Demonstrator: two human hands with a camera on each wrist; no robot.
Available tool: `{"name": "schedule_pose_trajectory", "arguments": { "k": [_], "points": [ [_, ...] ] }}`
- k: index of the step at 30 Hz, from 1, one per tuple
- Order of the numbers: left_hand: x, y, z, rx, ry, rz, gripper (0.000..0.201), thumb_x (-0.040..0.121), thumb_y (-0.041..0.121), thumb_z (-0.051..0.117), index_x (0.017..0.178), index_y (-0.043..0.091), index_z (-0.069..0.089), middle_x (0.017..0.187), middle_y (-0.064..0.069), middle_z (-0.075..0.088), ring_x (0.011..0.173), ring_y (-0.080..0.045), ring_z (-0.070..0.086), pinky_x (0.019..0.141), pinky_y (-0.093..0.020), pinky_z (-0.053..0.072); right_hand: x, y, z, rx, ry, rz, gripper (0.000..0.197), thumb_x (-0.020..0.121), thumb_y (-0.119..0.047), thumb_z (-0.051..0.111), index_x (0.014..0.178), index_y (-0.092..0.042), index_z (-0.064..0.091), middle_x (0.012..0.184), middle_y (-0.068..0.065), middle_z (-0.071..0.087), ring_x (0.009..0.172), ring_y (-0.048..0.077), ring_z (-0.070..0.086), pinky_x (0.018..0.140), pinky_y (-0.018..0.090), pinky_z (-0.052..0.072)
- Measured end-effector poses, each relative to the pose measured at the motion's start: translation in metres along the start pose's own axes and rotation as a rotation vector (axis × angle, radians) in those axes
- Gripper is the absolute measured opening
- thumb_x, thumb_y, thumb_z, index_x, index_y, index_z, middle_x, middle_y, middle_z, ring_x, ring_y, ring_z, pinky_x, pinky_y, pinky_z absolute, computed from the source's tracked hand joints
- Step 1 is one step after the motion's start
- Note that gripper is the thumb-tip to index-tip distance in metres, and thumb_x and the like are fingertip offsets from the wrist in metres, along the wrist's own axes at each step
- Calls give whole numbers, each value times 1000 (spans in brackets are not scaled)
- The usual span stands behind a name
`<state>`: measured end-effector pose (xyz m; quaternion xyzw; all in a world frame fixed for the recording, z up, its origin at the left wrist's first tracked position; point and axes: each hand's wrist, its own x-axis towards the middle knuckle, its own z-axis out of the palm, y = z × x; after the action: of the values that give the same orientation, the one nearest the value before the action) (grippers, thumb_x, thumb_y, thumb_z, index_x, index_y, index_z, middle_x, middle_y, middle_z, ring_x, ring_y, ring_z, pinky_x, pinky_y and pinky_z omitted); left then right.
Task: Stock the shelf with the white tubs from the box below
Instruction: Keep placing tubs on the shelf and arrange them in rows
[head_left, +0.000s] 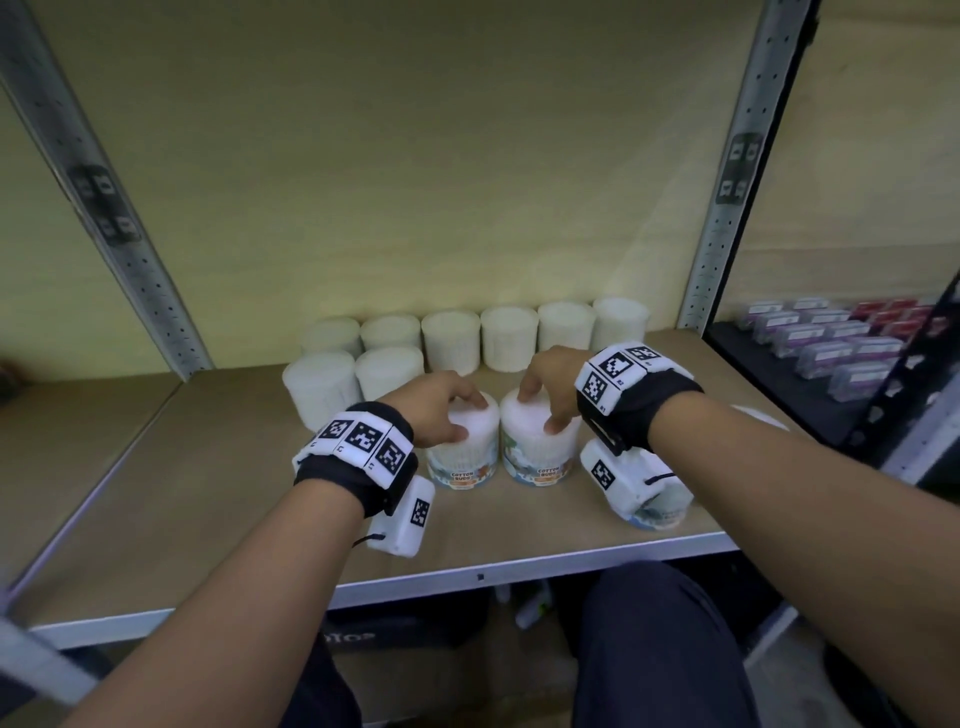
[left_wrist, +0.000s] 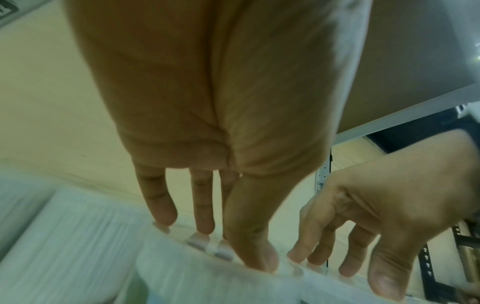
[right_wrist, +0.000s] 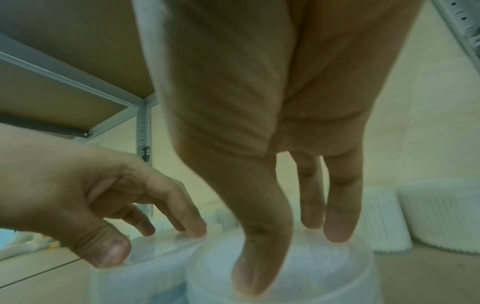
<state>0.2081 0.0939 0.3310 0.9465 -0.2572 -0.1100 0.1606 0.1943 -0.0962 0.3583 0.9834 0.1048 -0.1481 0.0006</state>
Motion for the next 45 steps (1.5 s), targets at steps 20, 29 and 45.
{"name": "schedule_pose_trajectory", "arguments": {
  "k": [20, 29, 45],
  "points": [
    [-62, 28, 17, -12, -23, 75, 42, 87, 25, 66, 128, 28, 56, 131, 6, 50, 121, -14, 47, 90, -20, 33, -65, 2, 25, 24, -6, -15, 61, 77, -22, 77, 134, -25, 53, 138, -4, 51, 124, 19, 52, 96, 28, 40],
    [-64, 26, 19, -20, -8, 104, 41, 86, 24, 67, 127, 25, 58, 130, 3, 51, 121, -15, 48, 94, -21, 34, -66, 2, 26, 35, -29, -7, 61, 78, -21, 76, 134, -27, 52, 139, -4, 48, 124, 21, 51, 102, 33, 41],
    [-56, -27, -9, -139, 203, -73, 41, 89, 26, 62, 129, 20, 54, 131, 2, 55, 111, -12, 54, 90, -21, 39, -17, -36, -16, 205, 161, -61, 34, 87, -27, 62, 121, -18, 63, 123, 1, 62, 101, 17, 59, 93, 29, 48]
  ]
}}
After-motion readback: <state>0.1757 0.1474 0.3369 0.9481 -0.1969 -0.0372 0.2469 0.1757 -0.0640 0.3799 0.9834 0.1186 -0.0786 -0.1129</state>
